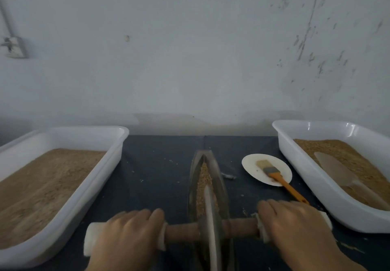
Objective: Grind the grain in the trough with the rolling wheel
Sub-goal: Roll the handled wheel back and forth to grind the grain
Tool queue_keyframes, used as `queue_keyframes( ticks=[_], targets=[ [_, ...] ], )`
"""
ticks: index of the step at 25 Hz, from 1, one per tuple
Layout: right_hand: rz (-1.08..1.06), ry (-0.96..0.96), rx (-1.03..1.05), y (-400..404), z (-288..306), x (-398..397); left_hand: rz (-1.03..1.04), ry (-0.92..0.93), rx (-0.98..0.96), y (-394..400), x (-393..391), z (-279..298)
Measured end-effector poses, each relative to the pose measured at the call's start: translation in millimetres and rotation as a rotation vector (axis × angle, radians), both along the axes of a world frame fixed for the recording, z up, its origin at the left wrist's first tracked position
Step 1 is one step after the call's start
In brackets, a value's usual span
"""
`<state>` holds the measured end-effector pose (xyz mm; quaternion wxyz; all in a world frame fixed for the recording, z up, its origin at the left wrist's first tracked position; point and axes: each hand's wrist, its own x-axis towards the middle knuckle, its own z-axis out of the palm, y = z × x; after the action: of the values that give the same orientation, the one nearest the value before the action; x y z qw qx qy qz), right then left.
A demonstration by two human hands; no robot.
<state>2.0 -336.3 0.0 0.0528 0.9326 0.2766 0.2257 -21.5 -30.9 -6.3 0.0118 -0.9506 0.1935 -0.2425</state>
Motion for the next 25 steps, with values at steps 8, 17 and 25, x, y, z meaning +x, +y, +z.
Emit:
queue_keyframes(
  ticks=[8, 17, 25],
  targets=[
    [-0.367, 0.077, -0.018, 24, 0, 106, 0.285, 0.110, 0.155, -25, 127, 21],
    [-0.056, 0.064, -0.007, -9, -4, -3, -0.061, -0.091, 0.071, 0, -5, -4],
    [-0.377, -0.017, -0.027, 24, 1, 117, 0.311, 0.098, 0.102, -29, 128, 22]
  ],
)
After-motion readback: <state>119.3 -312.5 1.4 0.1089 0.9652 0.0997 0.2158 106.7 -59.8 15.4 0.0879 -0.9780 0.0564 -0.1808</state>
